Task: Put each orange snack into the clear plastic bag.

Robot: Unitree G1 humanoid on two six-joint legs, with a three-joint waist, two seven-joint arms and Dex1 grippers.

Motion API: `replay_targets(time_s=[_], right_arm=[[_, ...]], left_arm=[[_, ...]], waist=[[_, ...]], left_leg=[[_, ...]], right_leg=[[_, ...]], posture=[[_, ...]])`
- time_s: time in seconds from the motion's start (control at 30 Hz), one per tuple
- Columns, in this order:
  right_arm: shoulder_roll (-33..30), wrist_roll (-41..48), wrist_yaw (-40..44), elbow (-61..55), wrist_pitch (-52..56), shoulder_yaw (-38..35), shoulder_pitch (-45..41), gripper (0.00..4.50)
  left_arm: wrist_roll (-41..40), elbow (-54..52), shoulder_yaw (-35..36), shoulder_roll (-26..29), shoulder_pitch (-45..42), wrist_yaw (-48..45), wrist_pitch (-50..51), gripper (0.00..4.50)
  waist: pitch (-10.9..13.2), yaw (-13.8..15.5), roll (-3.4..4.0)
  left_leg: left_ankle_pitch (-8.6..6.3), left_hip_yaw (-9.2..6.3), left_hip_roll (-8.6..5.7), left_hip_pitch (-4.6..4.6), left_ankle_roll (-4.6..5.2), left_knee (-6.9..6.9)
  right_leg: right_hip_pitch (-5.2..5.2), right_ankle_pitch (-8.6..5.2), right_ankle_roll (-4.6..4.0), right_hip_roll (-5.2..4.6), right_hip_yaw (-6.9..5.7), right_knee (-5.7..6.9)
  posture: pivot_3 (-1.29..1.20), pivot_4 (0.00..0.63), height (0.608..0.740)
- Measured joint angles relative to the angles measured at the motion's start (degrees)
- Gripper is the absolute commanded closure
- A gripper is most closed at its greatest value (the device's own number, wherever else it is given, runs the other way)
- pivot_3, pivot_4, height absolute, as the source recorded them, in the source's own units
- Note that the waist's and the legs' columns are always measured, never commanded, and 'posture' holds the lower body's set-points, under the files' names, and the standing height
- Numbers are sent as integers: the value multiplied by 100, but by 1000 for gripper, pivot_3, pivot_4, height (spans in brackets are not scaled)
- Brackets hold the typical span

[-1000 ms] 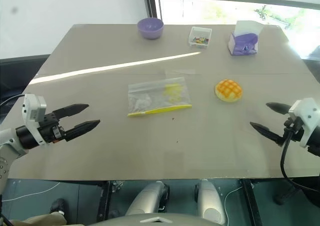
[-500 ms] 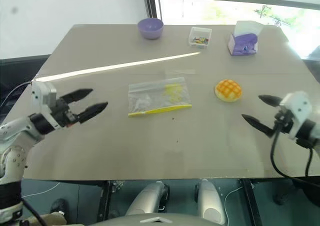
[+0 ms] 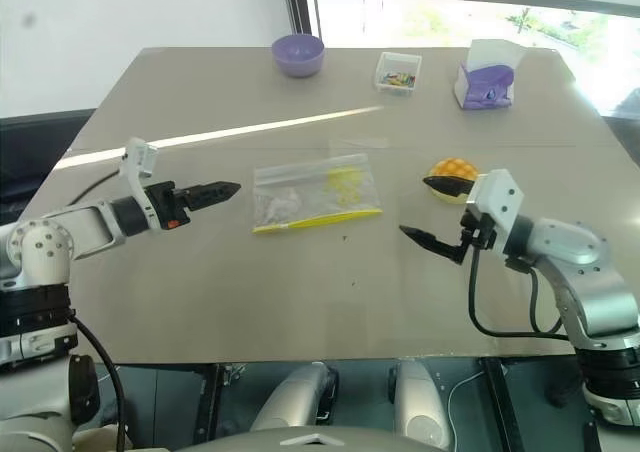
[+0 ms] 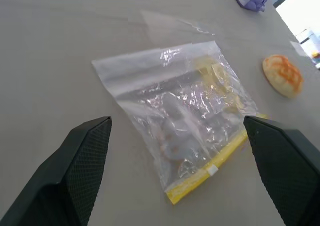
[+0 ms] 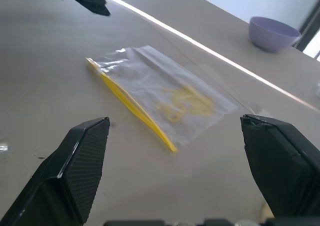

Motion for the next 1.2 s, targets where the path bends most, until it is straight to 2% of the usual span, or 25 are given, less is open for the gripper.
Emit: replay_targets(time_s=[0.1,0.33,0.4,0.5,0.87,1.0,1.2], right_arm=[[178,5,-34,-148,72,262,-89,0],[386,-79,-279,-269,164,458,-176,0],[436,-229,-549,-533,201,503,15,0],[484,-255,-711,-663,231,499,159,0],[481,-365,-996,-938,235,444,579,0],[397,-357,-985,-938,213,258,745,0],[22,-212,-728,-898,72,-436,1275,0]], left_arm=[[108,984,-233,-59,-577,-36,398,36],[410,2003,-566,-302,-1192,-81,421,36],[633,2468,-817,-566,-1710,-114,403,36],[787,2777,-890,-655,-1949,-195,368,36],[1299,3231,-1185,-729,-2311,-800,277,36],[1425,3273,-1254,-706,-2342,-957,266,36],[1528,3278,-1344,-688,-2351,-1206,272,36]], waist=[[3,4,-5],[4,12,-14],[2,30,-18],[1,34,-18],[0,40,-19],[0,23,-19],[0,25,-20]], left_leg=[[1,-1,-3,5,-1,4],[2,-8,-8,1,-4,9],[2,-9,-16,0,-4,10],[2,-8,-18,1,-4,10],[2,-8,-20,1,-3,13],[2,-7,-20,3,-3,13],[1,-6,-20,1,-2,13]], right_leg=[[0,0,0,-1,0,18],[-3,0,0,-3,-2,27],[-3,0,0,-12,-1,25],[-3,0,0,-12,0,27],[-1,0,1,-13,-1,32],[-1,0,1,-12,0,33],[0,-1,2,-13,0,30]], posture=[[0,150,740],[0,150,740],[0,150,740],[0,150,740],[0,150,740],[0,150,740],[0,150,740]])
